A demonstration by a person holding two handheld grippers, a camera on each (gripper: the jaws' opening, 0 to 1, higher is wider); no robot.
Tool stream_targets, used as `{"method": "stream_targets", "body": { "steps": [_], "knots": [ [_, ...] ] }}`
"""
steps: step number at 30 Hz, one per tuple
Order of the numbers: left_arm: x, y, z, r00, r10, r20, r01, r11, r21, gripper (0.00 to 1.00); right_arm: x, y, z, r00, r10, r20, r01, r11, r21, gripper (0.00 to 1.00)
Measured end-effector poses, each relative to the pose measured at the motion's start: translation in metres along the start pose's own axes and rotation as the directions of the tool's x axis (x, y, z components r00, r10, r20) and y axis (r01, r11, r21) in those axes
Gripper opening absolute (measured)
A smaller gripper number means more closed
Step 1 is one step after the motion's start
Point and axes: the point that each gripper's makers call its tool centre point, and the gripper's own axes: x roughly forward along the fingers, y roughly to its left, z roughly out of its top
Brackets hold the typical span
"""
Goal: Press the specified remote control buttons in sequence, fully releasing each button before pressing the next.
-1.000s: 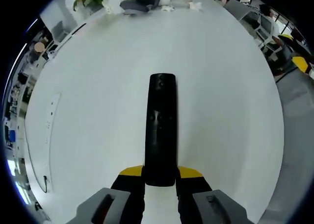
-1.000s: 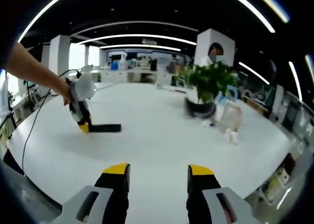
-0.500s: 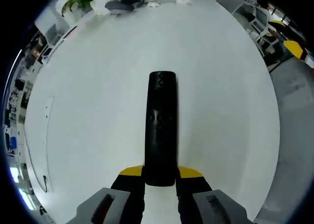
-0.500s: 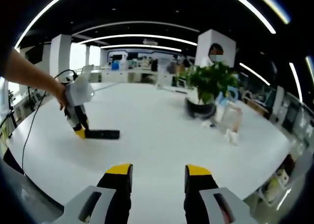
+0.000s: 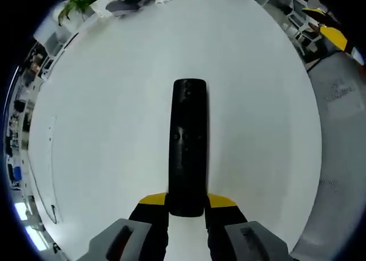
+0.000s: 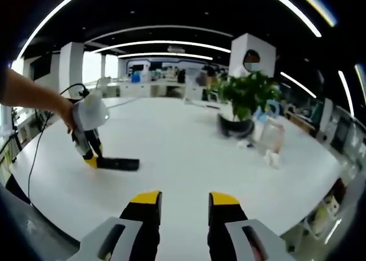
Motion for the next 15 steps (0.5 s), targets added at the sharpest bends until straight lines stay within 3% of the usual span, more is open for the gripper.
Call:
{"method": "stream_targets", "body": {
  "steps": [7, 15],
  "knots": [
    [-0.001, -0.006, -0.002, 1.000, 0.003, 0.017, -0.002, 0.999, -0.039, 0.23, 0.000, -0.001, 0.000, 1.000, -0.005, 0.001, 0.005, 1.000, -0.015, 0.22],
    [-0.001, -0.019, -0.004, 1.000, -0.006, 0.015, 0.006, 1.000, -0.026, 0.23, 0.000, 0.001, 0.001, 1.000, 0.003, 0.006, -0.003, 1.000, -0.021, 0.17]
  ]
}}
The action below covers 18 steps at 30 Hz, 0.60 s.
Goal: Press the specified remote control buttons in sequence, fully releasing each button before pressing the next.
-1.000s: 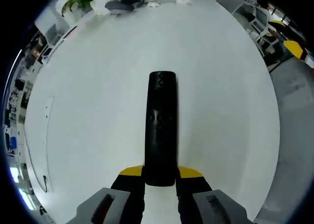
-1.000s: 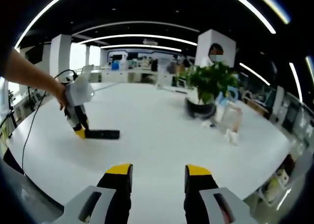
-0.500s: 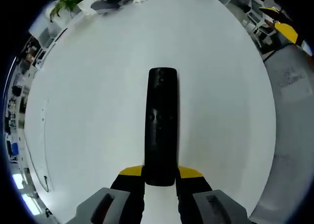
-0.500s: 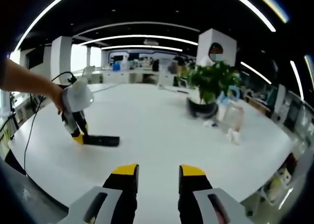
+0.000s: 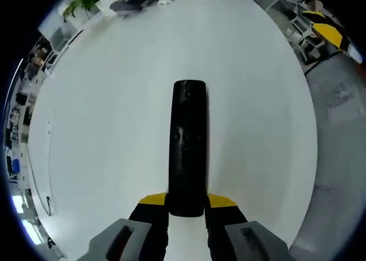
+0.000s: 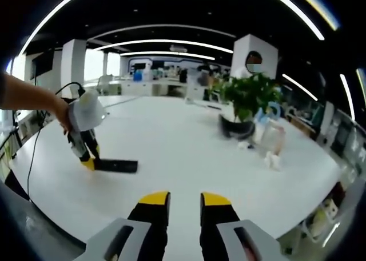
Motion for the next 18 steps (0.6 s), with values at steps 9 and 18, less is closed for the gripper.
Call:
{"method": "stream_targets", "body": {
  "steps": [9, 18],
  "knots": [
    [0.000, -0.013, -0.003, 0.999, -0.009, -0.045, 0.010, 1.000, 0.030, 0.23, 0.000, 0.000, 0.000, 1.000, -0.002, -0.002, 0.002, 1.000, -0.003, 0.13],
    [-0.001, -0.021, -0.006, 0.999, -0.005, -0.053, 0.007, 0.999, 0.037, 0.23, 0.000, -0.001, -0.002, 1.000, -0.003, -0.010, 0.003, 1.000, -0.001, 0.05]
  ]
}}
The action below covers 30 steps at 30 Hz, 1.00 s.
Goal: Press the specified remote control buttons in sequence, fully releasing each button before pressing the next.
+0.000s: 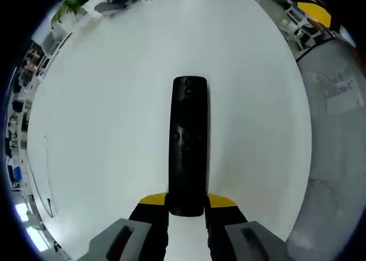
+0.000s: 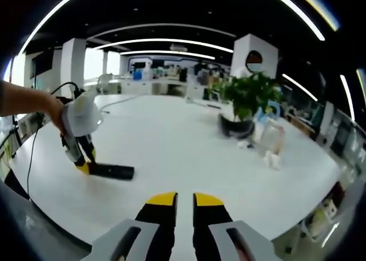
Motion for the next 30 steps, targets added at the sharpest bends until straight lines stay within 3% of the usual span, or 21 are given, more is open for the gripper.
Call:
{"method": "stream_targets", "body": {
  "steps": [6, 30],
  "knots": [
    [0.000, -0.007, -0.001, 1.000, 0.004, -0.001, -0.004, 1.000, -0.004, 0.23, 0.000, 0.001, -0.002, 1.000, 0.005, -0.012, -0.005, 1.000, -0.006, 0.00],
    [-0.001, -0.034, -0.007, 1.000, 0.004, -0.002, -0.004, 1.000, 0.018, 0.23, 0.002, 0.003, -0.006, 0.999, 0.011, -0.040, -0.012, 1.000, -0.022, 0.00]
  ]
}}
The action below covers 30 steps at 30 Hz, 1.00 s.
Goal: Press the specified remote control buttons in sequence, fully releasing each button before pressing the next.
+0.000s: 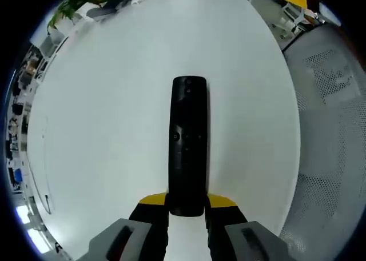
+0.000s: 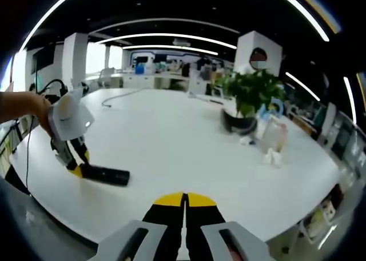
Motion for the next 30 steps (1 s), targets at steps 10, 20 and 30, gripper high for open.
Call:
{"method": "stream_targets", "body": {
  "steps": [10, 20, 30],
  "knots": [
    [0.000, -0.012, -0.002, 1.000, -0.002, -0.015, 0.002, 1.000, 0.008, 0.23, 0.000, 0.000, -0.001, 1.000, 0.001, -0.005, -0.001, 1.000, -0.003, 0.00],
    [0.000, -0.023, -0.006, 0.999, 0.001, -0.055, 0.002, 0.999, 0.047, 0.23, 0.000, 0.002, -0.002, 1.000, 0.008, -0.010, -0.008, 1.000, -0.002, 0.00],
    [-0.001, -0.027, -0.008, 0.999, 0.001, -0.049, 0.001, 0.999, 0.045, 0.23, 0.000, 0.002, -0.002, 1.000, 0.006, -0.008, -0.006, 1.000, -0.003, 0.00]
  ]
}}
